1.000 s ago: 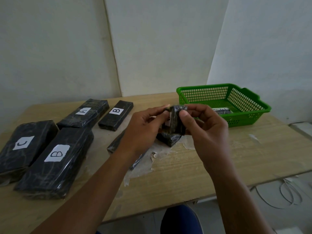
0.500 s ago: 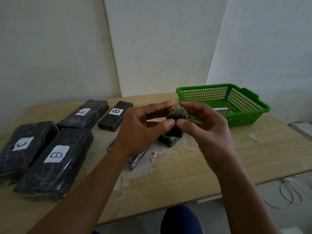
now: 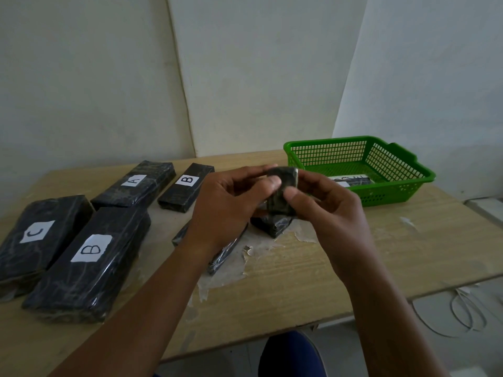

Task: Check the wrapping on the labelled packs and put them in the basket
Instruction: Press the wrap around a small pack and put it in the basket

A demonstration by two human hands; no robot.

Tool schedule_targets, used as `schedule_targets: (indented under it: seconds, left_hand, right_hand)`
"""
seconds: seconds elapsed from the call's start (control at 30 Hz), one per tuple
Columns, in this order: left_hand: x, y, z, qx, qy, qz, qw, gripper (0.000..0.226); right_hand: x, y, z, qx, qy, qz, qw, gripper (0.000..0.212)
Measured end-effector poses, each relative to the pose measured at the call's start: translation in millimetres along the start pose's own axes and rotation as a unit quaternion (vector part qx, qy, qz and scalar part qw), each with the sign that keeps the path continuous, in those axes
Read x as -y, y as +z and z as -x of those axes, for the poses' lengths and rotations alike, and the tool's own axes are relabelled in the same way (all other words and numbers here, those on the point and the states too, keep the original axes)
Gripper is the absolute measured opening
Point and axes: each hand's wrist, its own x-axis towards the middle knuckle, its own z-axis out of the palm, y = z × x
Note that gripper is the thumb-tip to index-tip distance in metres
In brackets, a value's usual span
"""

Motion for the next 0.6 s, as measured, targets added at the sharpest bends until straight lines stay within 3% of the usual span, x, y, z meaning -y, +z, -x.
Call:
schedule_targets:
  seconds: [0.1, 0.2, 0.3, 0.43, 0.6]
  left_hand:
    - [-3, 0, -2, -0.017, -0.09, 0.02, 0.996, 0.011]
    - [-1, -4, -2, 0.033, -0.141, 0.016, 0.989, 0.022]
    - [-1, -6, -2, 0.059, -0.17, 0.02, 0.984, 0.029]
    - [0, -5, -5, 0.061, -0.193, 0.017, 0.979, 0.028]
    - [3, -4, -7, 0.072, -0.21, 0.011, 0.975, 0.017]
  right_hand:
    - [-5, 2, 0, 0.01, 0.035, 0.019, 0.999, 0.042]
    - [-4, 3, -2, -0.026, 0.089, -0.006, 0.996, 0.029]
    - [-3, 3, -5, -0.037, 0.144, -0.034, 0.988, 0.015]
    - [-3, 1, -9, -0.03, 0.179, -0.053, 0.982, 0.016]
    - [-9, 2, -13, -0.021, 0.206, -0.043, 0.977, 0.006]
